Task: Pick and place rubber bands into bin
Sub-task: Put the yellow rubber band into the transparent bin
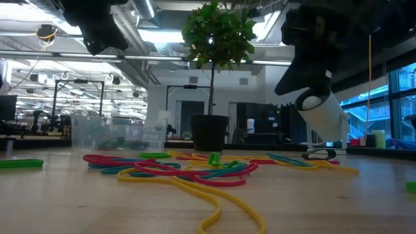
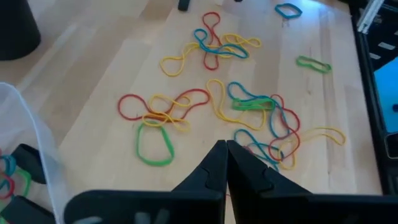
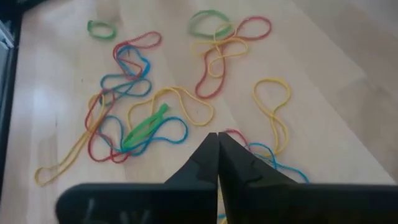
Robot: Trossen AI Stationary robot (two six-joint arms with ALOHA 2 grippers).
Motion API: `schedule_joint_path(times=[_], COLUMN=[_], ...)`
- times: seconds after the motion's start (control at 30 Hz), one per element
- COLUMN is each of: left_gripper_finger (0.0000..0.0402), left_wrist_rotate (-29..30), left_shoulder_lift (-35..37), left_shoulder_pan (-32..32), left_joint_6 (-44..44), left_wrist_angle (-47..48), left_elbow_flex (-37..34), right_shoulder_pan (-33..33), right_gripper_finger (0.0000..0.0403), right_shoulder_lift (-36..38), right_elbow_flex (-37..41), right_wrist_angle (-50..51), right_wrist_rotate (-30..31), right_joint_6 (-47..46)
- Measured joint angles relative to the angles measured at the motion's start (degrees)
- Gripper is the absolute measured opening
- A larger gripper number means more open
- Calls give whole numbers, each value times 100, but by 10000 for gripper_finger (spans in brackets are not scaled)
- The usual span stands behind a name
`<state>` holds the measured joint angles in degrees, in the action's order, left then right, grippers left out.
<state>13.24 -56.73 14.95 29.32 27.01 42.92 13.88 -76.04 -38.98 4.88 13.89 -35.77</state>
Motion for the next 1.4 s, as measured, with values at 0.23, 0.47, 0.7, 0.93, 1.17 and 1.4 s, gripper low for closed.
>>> schedule_joint_path(times=[0.23,0.47,0.7,0.93,1.17,1.4], left_gripper_finger=[1,2,18,64,102,106], left_wrist_rotate=[68,64,-274,-512,-742,-826], left_shoulder_lift=[-476,-2042,-3255,-4028,-4609,-5078], left_shoulder_pan=[238,-50,-644,-1189,-1470,-1416], left_joint_6=[-203,-696,-460,-227,-1380,-1659], left_wrist_angle=[-5,32,639,703,734,738], left_elbow_flex=[145,1037,2075,2506,2551,2551], right_shoulder_pan=[77,498,1276,1680,1868,1875], right_gripper_finger=[11,11,12,12,12,12], right_shoulder_lift=[-10,49,448,894,1117,1124], right_elbow_flex=[0,0,0,0,0,0], right_wrist_angle=[170,1362,2270,2967,3019,3034], right_wrist_rotate=[-9,-328,-19,296,299,300], right_joint_6=[-348,-1075,-915,-1047,-891,-875])
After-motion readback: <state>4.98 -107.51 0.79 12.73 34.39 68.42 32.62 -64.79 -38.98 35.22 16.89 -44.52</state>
